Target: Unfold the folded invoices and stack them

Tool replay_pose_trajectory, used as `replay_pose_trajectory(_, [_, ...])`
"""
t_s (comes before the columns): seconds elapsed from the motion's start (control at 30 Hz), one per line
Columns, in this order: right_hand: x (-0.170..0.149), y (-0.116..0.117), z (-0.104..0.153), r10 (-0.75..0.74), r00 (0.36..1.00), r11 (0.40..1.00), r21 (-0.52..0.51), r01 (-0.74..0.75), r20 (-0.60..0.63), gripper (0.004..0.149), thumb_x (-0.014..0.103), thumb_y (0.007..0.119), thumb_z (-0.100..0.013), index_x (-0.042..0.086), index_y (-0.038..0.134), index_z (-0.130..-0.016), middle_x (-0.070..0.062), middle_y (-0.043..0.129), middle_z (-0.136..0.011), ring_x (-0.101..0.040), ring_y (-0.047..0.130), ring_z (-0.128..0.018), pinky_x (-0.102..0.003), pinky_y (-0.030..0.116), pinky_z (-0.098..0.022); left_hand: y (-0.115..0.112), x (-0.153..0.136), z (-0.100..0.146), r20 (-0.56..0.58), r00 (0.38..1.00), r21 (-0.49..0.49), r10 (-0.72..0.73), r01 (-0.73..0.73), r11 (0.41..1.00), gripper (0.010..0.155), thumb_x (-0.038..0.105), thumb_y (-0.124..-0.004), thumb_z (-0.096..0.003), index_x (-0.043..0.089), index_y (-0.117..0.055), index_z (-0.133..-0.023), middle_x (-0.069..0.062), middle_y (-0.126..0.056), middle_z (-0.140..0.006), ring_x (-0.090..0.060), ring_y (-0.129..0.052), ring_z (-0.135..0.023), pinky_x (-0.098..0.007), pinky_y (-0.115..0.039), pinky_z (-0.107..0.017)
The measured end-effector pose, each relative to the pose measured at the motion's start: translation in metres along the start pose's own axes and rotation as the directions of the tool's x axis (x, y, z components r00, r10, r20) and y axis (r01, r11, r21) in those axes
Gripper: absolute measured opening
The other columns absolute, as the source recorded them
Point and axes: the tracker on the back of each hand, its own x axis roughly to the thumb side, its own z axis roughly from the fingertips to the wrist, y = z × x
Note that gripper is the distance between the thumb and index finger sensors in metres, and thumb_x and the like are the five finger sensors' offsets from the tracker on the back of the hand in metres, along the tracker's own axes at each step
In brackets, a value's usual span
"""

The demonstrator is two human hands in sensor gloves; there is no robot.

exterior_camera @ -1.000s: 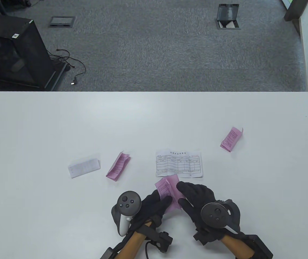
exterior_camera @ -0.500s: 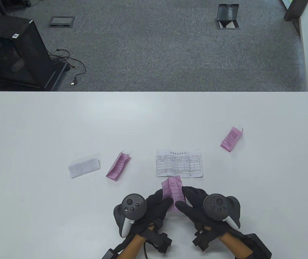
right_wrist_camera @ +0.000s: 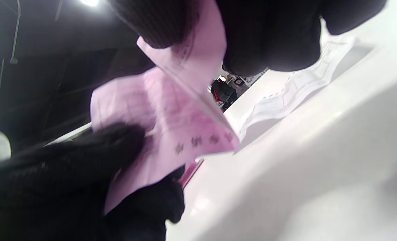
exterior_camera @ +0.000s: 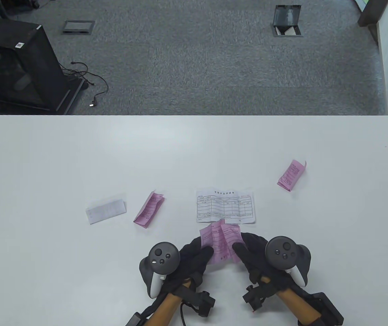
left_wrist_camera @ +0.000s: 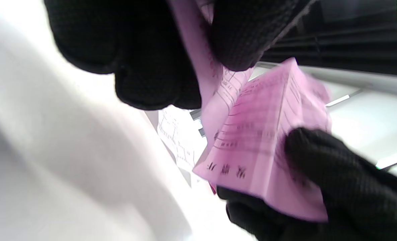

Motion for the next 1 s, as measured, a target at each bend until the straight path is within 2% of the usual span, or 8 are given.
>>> replay_pose_trajectory(0.13, [-0.009, -0.020, -0.002, -0.002, 0.999, 0.999, -0.032, 0.001, -0.040, 0.039, 0.039, 0.069, -0.049, 0.019, 0.077, -0.081, -0.011, 0.083, -0.087, -0.040, 0.084, -0.077, -0.061, 0.061, -0.063, 0.018, -0.008, -0.001, -0.057, 0.996, 0.034, 0.075, -0.073, 0.997, 0.045, 0.026, -0.084, -0.0511, 0.018, -0.077, -0.095, -0.011, -0.099, -0.076, -0.030, -0.098, -0.062, -0.045, -0.083, -0.046])
replay_pose_trajectory(0.27, [-0.019, -0.027, -0.002, 0.020, 0.998, 0.999, -0.030, -0.022, -0.066, 0.038, 0.039, 0.070, -0.049, 0.018, 0.079, -0.079, -0.010, 0.084, -0.086, -0.039, 0.085, -0.076, -0.061, 0.062, -0.063, 0.024, -0.009, -0.001, -0.073, 0.992, 0.031, 0.105, -0.103, 0.994, 0.049, 0.026, -0.086, -0.0499, 0.017, -0.075, -0.097, -0.011, -0.099, -0.075, -0.029, -0.098, -0.060, -0.044, -0.084, -0.045])
replay_pose_trajectory(0.43, [-0.026, -0.022, -0.003, 0.167, 0.980, 0.986, 0.025, -0.166, -0.103, 0.037, 0.040, 0.073, -0.047, 0.018, 0.081, -0.076, -0.010, 0.087, -0.082, -0.039, 0.086, -0.073, -0.060, 0.063, -0.062, 0.020, -0.005, 0.000, -0.102, 0.993, 0.014, -0.064, 0.066, 0.998, 0.054, 0.026, -0.088, -0.0489, 0.015, -0.071, -0.099, -0.011, -0.099, -0.073, -0.029, -0.098, -0.056, -0.043, -0.084, -0.042])
replay_pose_trajectory(0.57, [-0.032, -0.013, -0.004, 0.303, 0.943, 0.950, 0.117, -0.288, -0.140, 0.036, 0.041, 0.074, -0.047, 0.017, 0.082, -0.073, -0.010, 0.089, -0.079, -0.038, 0.087, -0.071, -0.059, 0.063, -0.061, 0.011, -0.004, -0.004, -0.141, 0.954, -0.088, -0.265, 0.255, 0.963, 0.062, 0.028, -0.089, -0.0487, 0.013, -0.065, -0.104, -0.011, -0.098, -0.071, -0.027, -0.097, -0.053, -0.042, -0.083, -0.040])
replay_pose_trajectory(0.67, [-0.034, -0.002, -0.006, 0.445, 0.885, 0.886, 0.215, -0.412, -0.139, 0.036, 0.043, 0.074, -0.047, 0.018, 0.082, -0.072, -0.009, 0.089, -0.077, -0.036, 0.086, -0.071, -0.059, 0.063, -0.061, -0.001, -0.002, -0.007, -0.158, 0.884, -0.147, -0.441, 0.420, 0.895, 0.067, 0.029, -0.089, -0.0488, 0.012, -0.059, -0.106, -0.011, -0.097, -0.070, -0.027, -0.096, -0.052, -0.041, -0.082, -0.040])
replay_pose_trajectory(0.8, [-0.027, 0.007, -0.004, 0.560, 0.821, 0.818, 0.235, -0.526, -0.112, 0.036, 0.043, 0.074, -0.047, 0.019, 0.081, -0.073, -0.009, 0.084, -0.081, -0.038, 0.082, -0.074, -0.061, 0.060, -0.063, -0.013, 0.003, -0.010, -0.140, 0.773, -0.201, -0.619, 0.590, 0.782, 0.077, 0.033, -0.091, -0.0475, 0.012, -0.051, -0.109, -0.009, -0.094, -0.070, -0.024, -0.093, -0.050, -0.041, -0.080, -0.041])
replay_pose_trajectory(0.97, [-0.023, 0.018, 0.000, 0.659, 0.749, 0.743, 0.221, -0.632, -0.075, 0.036, 0.045, 0.074, -0.047, 0.020, 0.080, -0.072, -0.008, 0.079, -0.083, -0.038, 0.078, -0.077, -0.062, 0.057, -0.064, -0.029, 0.013, -0.006, -0.075, 0.567, -0.169, -0.821, 0.804, 0.570, 0.089, 0.040, -0.091, -0.0456, 0.012, -0.038, -0.112, -0.003, -0.089, -0.070, -0.021, -0.090, -0.051, -0.041, -0.079, -0.043])
replay_pose_trajectory(1.0, [-0.023, 0.019, 0.000, 0.670, 0.739, 0.734, 0.216, -0.644, -0.072, 0.036, 0.045, 0.074, -0.047, 0.020, 0.080, -0.072, -0.008, 0.079, -0.083, -0.039, 0.077, -0.077, -0.062, 0.057, -0.064, -0.030, 0.014, -0.005, -0.073, 0.546, -0.159, -0.835, 0.820, 0.550, 0.093, 0.043, -0.090, -0.0451, 0.012, -0.034, -0.113, -0.006, -0.087, -0.075, -0.024, -0.089, -0.056, -0.043, -0.077, -0.046])
